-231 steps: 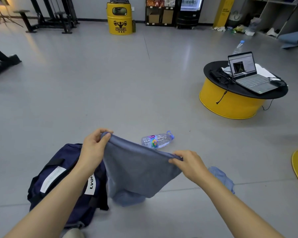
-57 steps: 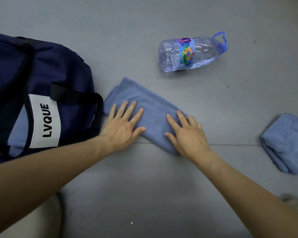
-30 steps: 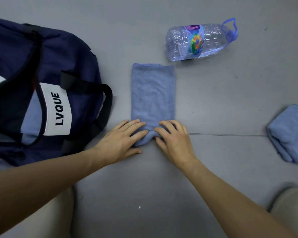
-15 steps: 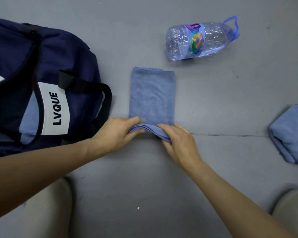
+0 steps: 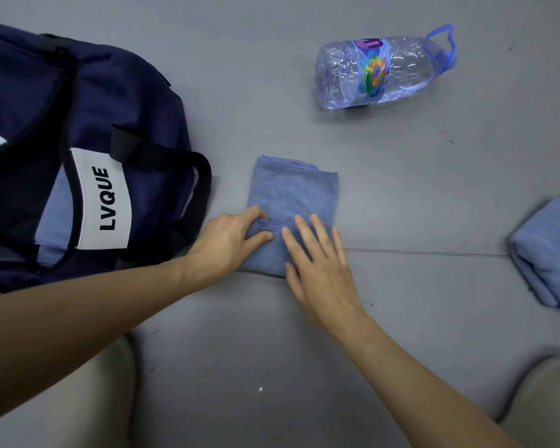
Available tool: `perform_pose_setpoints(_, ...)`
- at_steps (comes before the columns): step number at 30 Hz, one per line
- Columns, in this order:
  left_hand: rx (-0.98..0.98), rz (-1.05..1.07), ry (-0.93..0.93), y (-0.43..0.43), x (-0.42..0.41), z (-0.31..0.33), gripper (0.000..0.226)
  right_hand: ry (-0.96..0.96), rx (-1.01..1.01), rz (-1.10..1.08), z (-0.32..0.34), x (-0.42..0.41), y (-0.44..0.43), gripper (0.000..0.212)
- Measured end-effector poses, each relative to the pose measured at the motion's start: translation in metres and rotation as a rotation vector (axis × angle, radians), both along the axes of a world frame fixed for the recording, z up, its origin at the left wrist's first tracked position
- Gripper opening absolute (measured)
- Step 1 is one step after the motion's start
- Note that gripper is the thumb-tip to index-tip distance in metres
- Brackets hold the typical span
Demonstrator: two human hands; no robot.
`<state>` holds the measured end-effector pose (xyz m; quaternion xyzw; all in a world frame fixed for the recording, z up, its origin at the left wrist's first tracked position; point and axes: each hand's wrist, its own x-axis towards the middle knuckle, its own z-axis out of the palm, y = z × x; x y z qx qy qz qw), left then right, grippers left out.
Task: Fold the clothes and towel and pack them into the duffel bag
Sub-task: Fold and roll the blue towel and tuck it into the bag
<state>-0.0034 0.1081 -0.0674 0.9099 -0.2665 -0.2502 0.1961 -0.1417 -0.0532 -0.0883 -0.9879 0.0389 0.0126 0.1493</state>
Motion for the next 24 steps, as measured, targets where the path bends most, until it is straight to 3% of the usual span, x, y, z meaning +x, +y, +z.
perform_pose_setpoints(3, -0.003, -0.094, -0.152, 0.0, -0.003, -0.003, 0.046, 0.164, 0.004, 0.002, -0.015, -0.007, -0.004, 0.072)
perform_pose_setpoints(7, -0.144, -0.564, -0.601, 0.009, -0.004, -0.011, 0.043, 0.208, -0.055, 0.052, -0.021, -0.009, -0.008, 0.095)
perform_pose_setpoints(12, 0.045, -0.679, -0.369, 0.034, -0.004, -0.024, 0.083, 0.144, -0.014, 0.009, -0.016, -0.005, -0.011, 0.075)
perform_pose_setpoints(18, -0.126, -0.421, -0.183, 0.019, 0.003, -0.009, 0.059, 0.062, 0.126, -0.08, -0.005, 0.008, -0.02, 0.057)
perform_pose_setpoints(24, -0.102, -0.151, -0.037, 0.003, 0.017, 0.012, 0.033, 0.126, 0.341, -0.222, 0.023, 0.018, -0.038, 0.049)
